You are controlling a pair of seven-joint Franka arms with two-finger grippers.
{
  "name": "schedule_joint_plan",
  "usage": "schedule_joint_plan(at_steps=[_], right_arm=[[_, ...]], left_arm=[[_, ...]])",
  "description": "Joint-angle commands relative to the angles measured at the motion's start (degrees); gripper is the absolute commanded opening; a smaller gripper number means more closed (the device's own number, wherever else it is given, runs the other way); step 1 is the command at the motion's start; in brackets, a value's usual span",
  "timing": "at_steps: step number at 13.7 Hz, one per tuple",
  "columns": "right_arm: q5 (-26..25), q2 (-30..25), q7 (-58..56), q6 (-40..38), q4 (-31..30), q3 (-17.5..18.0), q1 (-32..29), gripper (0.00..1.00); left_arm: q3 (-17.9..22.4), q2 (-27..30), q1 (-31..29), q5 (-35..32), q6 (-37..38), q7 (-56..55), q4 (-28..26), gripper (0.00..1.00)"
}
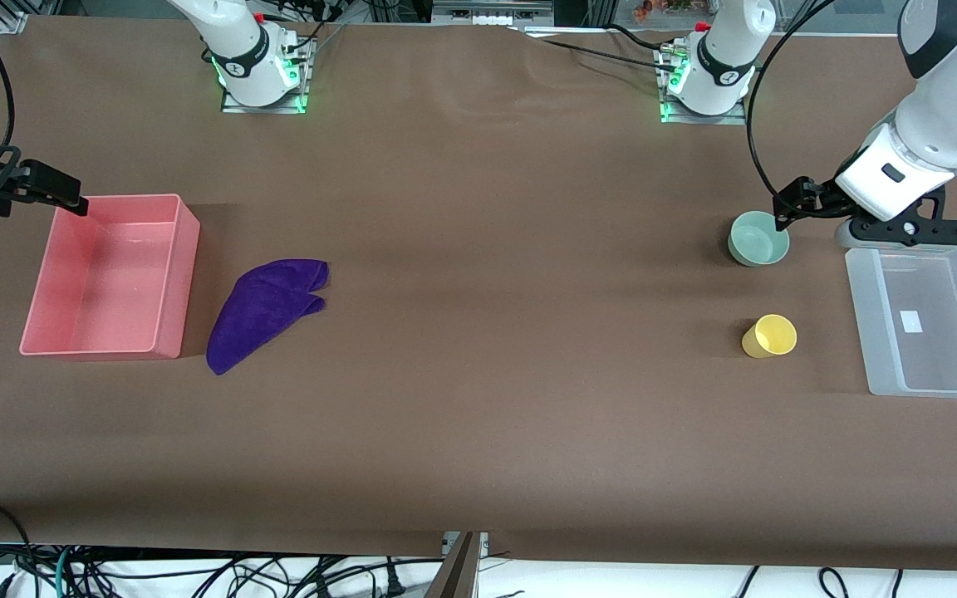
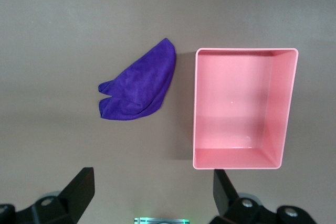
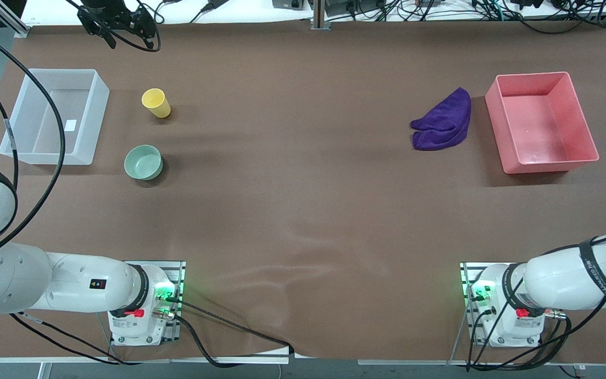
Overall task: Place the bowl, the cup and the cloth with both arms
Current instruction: 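Move the left gripper down over the pale green bowl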
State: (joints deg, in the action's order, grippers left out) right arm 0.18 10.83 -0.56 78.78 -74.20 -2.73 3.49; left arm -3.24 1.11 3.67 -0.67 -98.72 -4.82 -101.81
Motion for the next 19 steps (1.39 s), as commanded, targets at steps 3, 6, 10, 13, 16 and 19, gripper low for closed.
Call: schedule_joint_plan(at_steps=[3, 6, 10, 13, 16, 19], right_arm=[[-0.71, -0.37, -0.76, 0.67, -0.59, 0.09, 0.2, 1.0], [-0.71, -0.37, -0.76, 0.76, -0.51, 0.09, 0.2, 1.0], [-0.71, -0.37, -1.11, 0.84, -0.42, 0.09, 0.2, 1.0], [-0.71, -0.37, -1.2, 1.11, -0.33, 0.09, 0.2, 1.0], [-0.71, -0.37, -1.37, 1.11, -0.07, -0.08, 0.11, 1.0], [-0.8, 0.33, -0.94, 1.11, -0.07, 0.09, 0.2, 1.0]], left_arm=[[-0.1, -0.41, 0.2, -0.74, 1.34, 0.52, 1.53, 1.0], [-0.1, -0.49, 0.2, -0.74, 1.34, 0.6, 1.44, 1.0], [-0.01, -0.76, 0.11, -0.65, 5.37, 1.04, 1.09, 1.0], [0.08, -0.85, -0.15, -1.0, 7.14, 2.62, 0.13, 1.0], [0.08, -0.5, -4.09, -1.27, 4.35, 6.74, -4.69, 1.0], [0.08, 2.4, -10.68, -1.27, -8.02, 15.0, -16.62, 1.0]])
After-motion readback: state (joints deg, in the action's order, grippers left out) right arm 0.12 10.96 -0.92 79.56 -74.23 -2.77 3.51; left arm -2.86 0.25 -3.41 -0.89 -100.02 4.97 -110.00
